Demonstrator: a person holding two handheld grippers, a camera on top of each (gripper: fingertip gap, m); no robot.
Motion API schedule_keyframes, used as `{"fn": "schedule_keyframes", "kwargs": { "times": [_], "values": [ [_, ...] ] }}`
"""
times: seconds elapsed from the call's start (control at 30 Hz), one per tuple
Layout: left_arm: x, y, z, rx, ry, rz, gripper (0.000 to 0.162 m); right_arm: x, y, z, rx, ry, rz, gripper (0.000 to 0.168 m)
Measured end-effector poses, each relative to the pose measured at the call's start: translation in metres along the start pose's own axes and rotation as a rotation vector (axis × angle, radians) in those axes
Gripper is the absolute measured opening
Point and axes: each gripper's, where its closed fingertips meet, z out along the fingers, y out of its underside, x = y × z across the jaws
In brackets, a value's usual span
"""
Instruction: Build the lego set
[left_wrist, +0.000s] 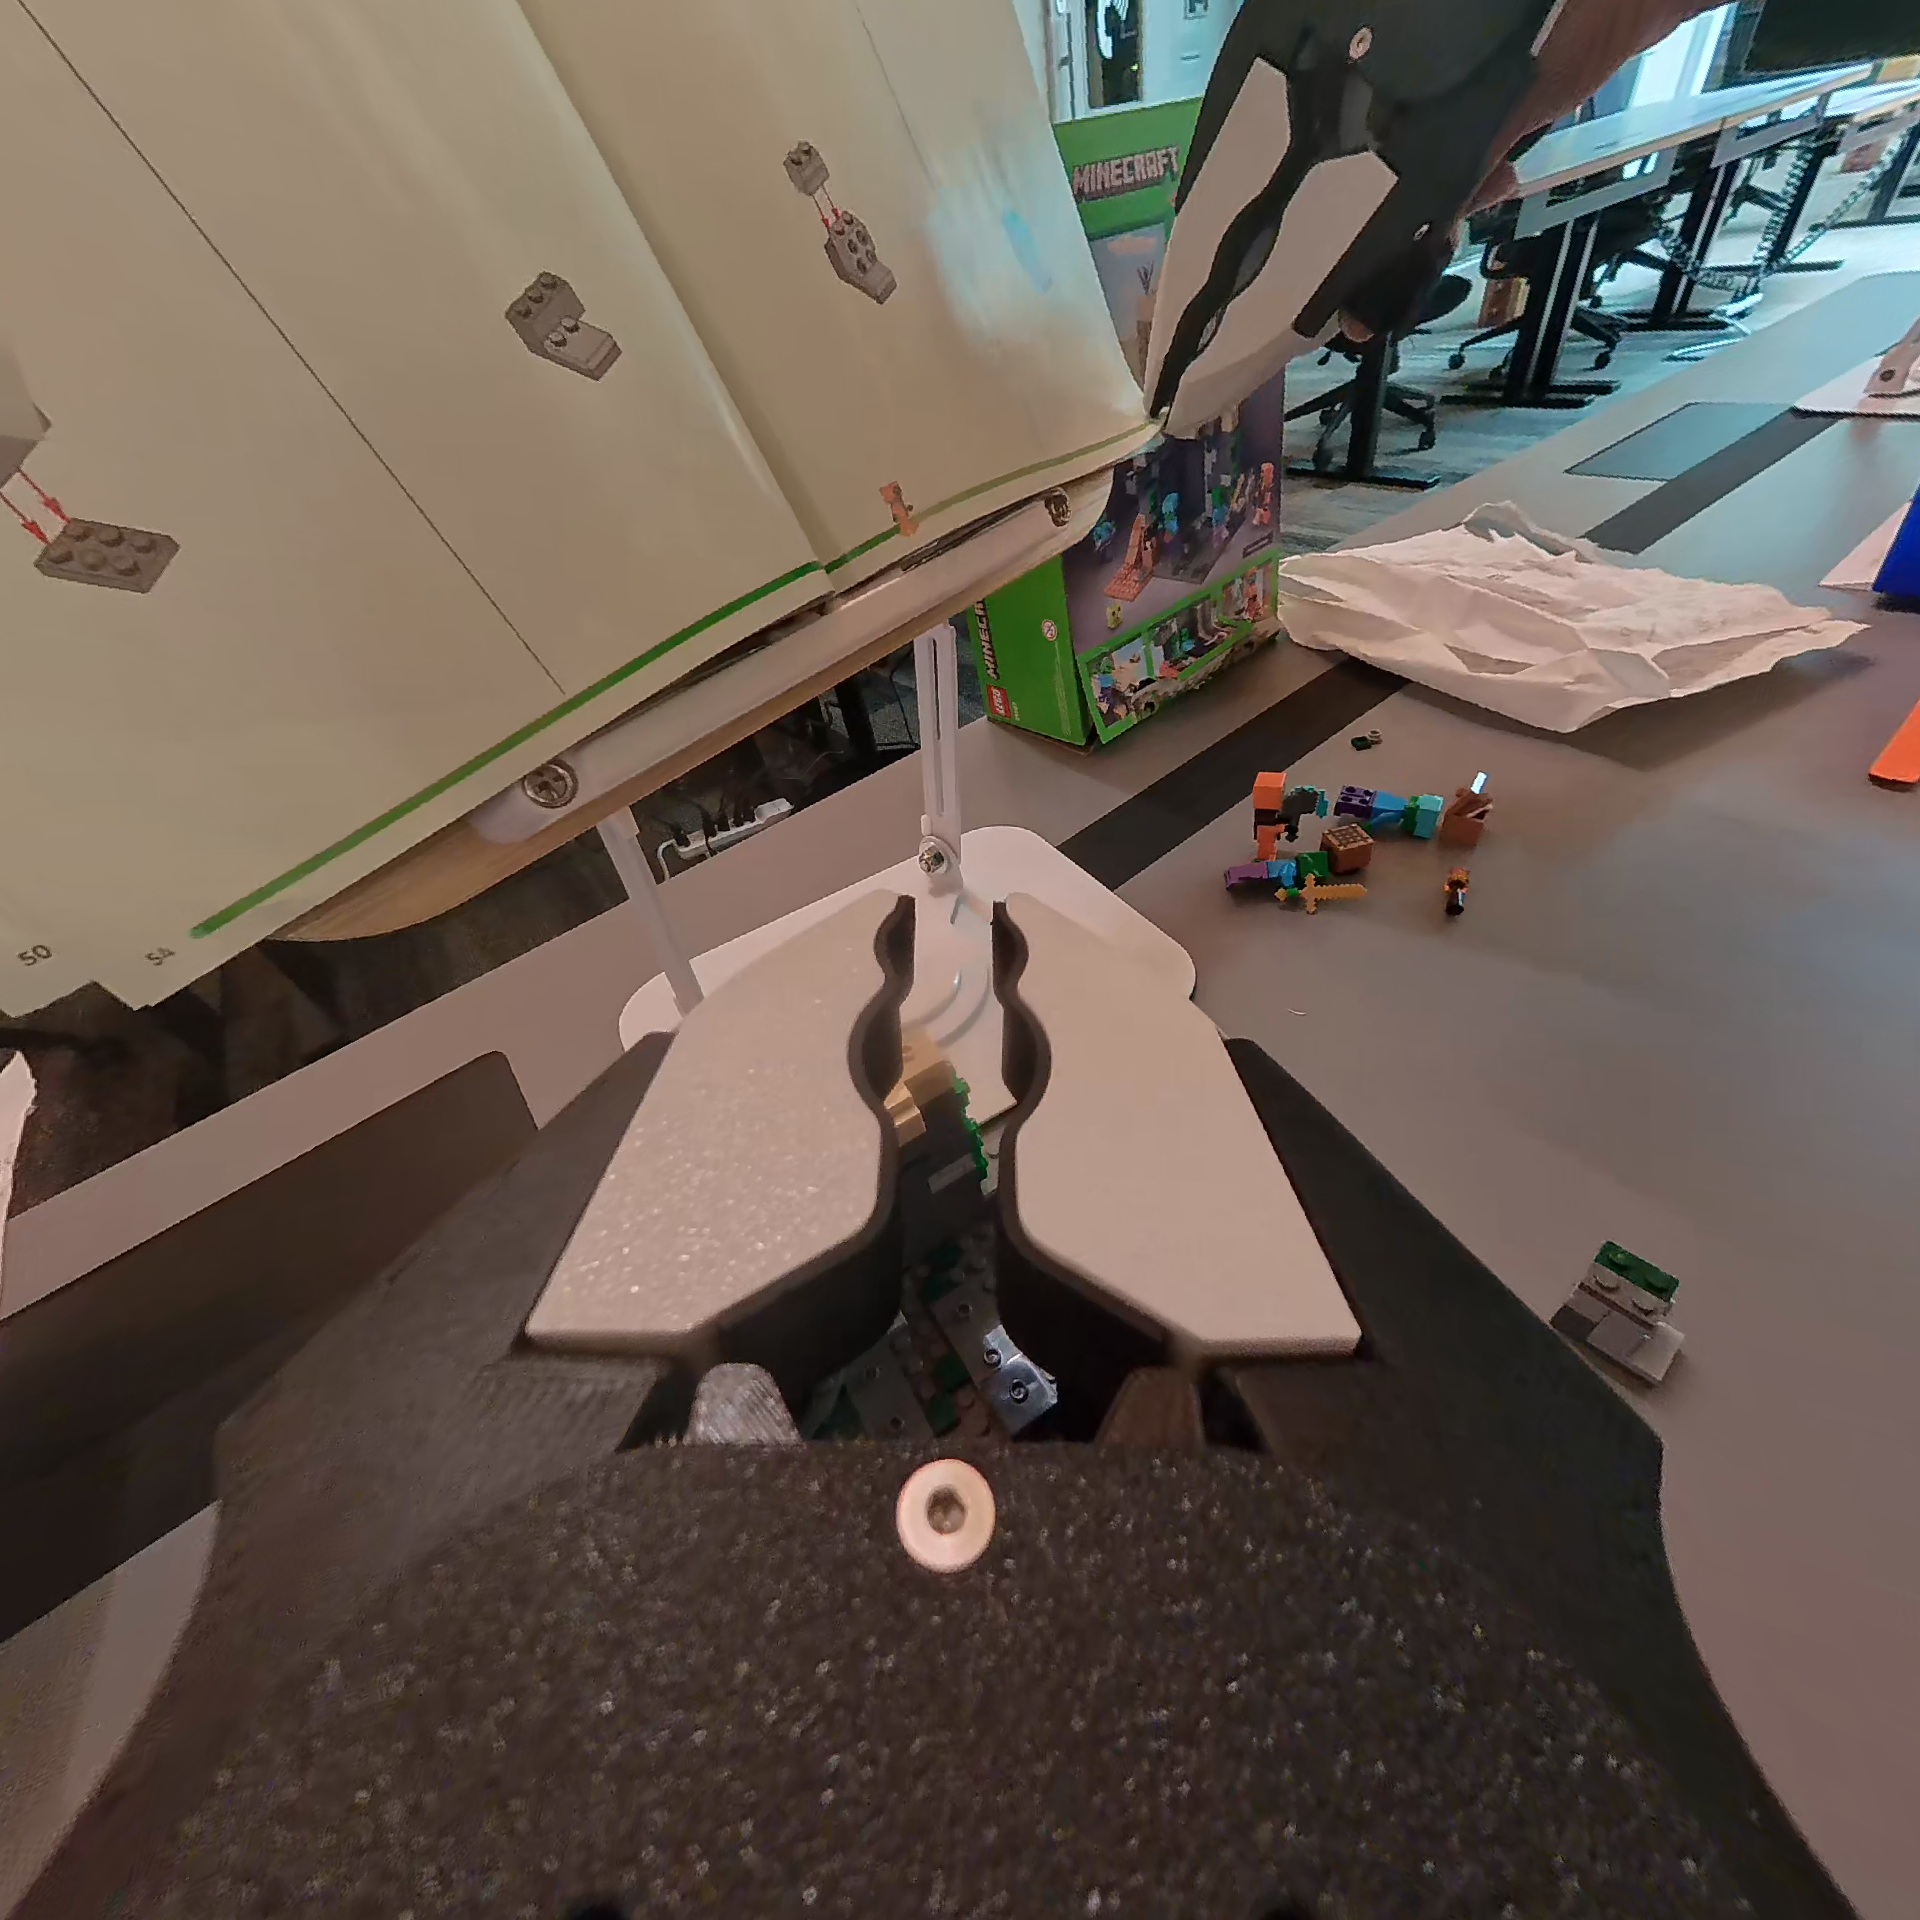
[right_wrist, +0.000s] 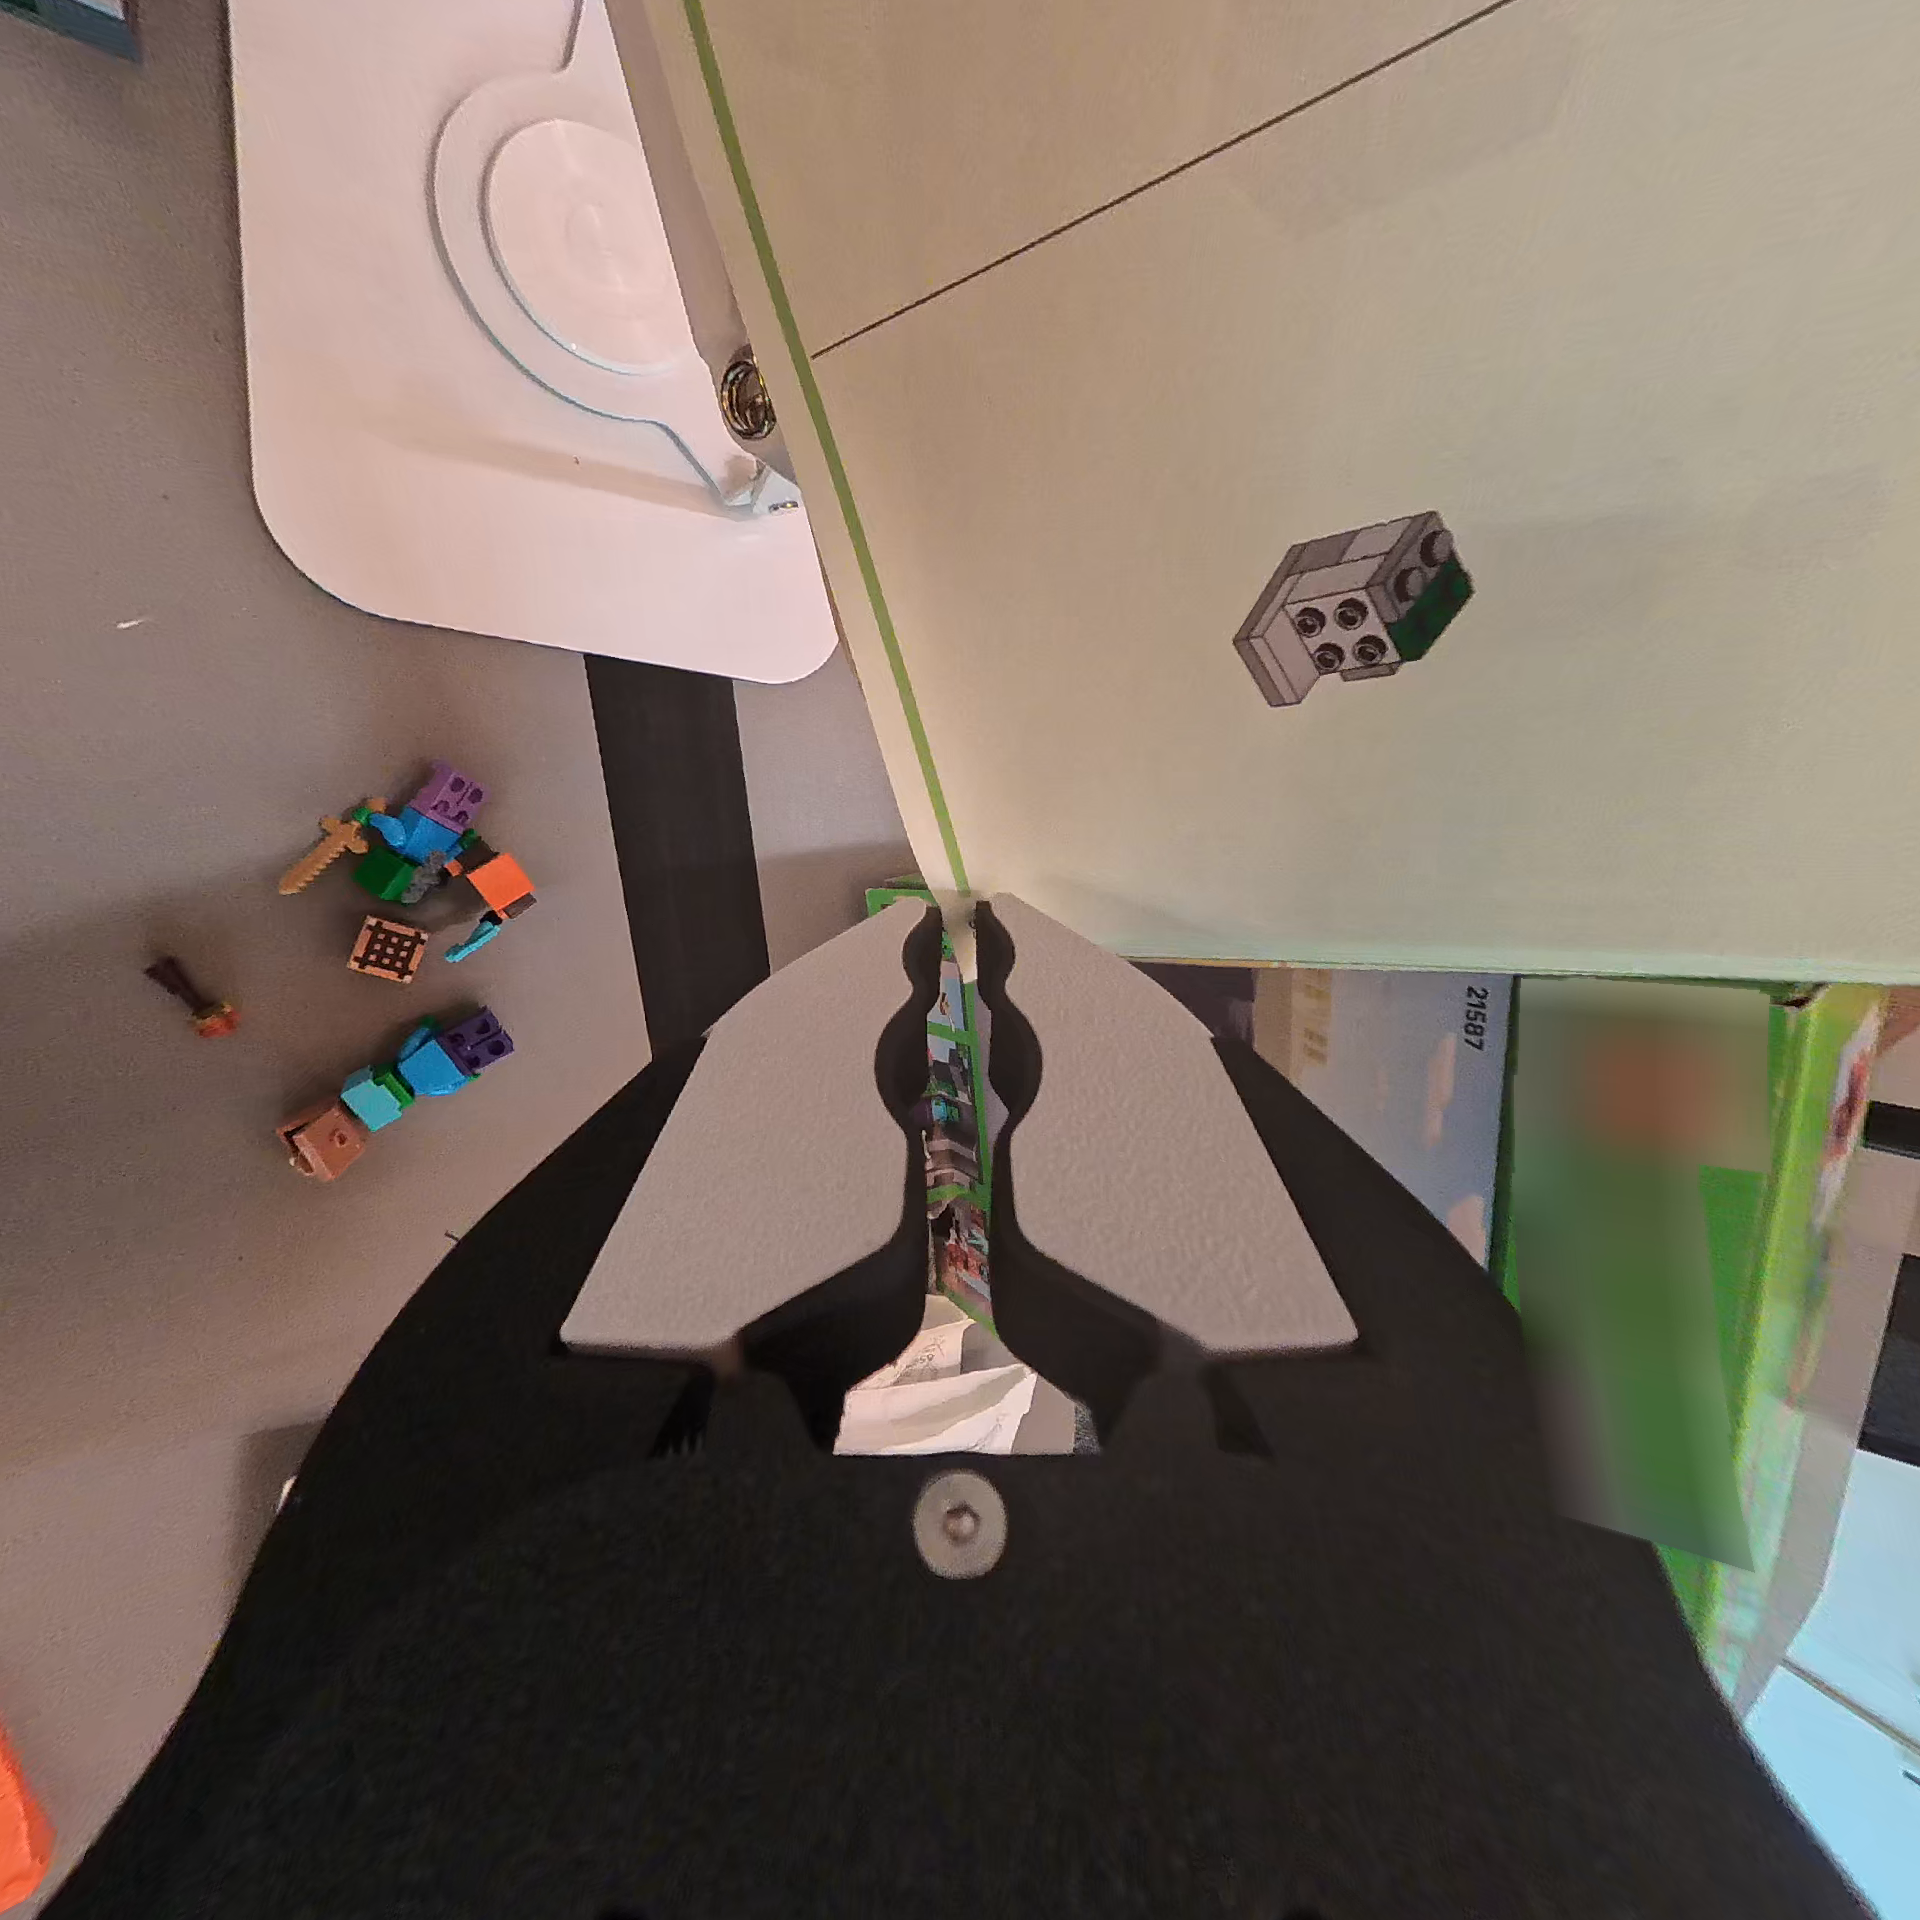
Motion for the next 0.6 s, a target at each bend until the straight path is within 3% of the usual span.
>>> {"fn": "schedule_keyframes", "kwargs": {
  "times": [0.6],
  "values": [
    [0.005,0.0035,0.0026,-0.012,0.017,0.017,0.013,0.0006,-0.0009,0.0035,-0.013,-0.023,0.008,0.004]
  ]
}}
